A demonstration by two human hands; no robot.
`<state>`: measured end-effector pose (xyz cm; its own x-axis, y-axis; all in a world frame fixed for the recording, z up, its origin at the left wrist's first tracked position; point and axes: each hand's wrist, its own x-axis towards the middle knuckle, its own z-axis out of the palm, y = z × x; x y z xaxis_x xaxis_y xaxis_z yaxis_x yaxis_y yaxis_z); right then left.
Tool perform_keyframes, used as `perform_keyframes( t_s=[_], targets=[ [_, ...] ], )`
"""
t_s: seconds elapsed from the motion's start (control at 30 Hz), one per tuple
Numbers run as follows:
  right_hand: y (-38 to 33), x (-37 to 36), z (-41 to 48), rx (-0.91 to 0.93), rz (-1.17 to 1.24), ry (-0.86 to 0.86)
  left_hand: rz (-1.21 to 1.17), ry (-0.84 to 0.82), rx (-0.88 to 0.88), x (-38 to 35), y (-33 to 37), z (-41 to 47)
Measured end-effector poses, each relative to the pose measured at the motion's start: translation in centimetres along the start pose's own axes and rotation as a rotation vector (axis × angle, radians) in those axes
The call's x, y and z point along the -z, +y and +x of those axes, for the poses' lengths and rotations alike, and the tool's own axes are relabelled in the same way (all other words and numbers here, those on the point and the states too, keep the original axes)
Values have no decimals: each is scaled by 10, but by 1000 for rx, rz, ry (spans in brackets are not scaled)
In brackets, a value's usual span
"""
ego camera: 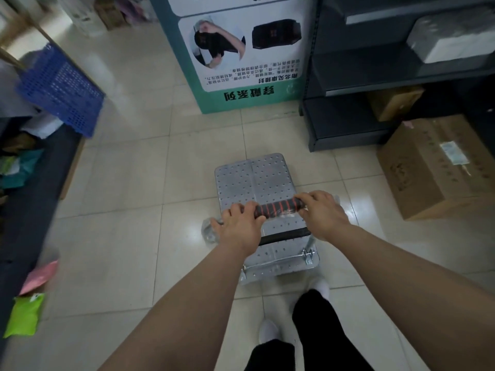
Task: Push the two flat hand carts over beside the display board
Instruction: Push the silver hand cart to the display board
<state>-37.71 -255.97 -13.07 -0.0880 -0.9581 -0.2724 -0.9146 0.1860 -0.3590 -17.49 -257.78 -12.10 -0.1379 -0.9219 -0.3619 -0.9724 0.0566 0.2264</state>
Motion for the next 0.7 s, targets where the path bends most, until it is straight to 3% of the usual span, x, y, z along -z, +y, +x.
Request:
perform_keyframes(
  t_s=[0.43,0.7],
  targets=[
    [-26,58,201,108,-64,-137,37,-62,109,92,-3,181],
    [-28,89,295,86,-53,-108,4,-65,129,125,16,266]
  ],
)
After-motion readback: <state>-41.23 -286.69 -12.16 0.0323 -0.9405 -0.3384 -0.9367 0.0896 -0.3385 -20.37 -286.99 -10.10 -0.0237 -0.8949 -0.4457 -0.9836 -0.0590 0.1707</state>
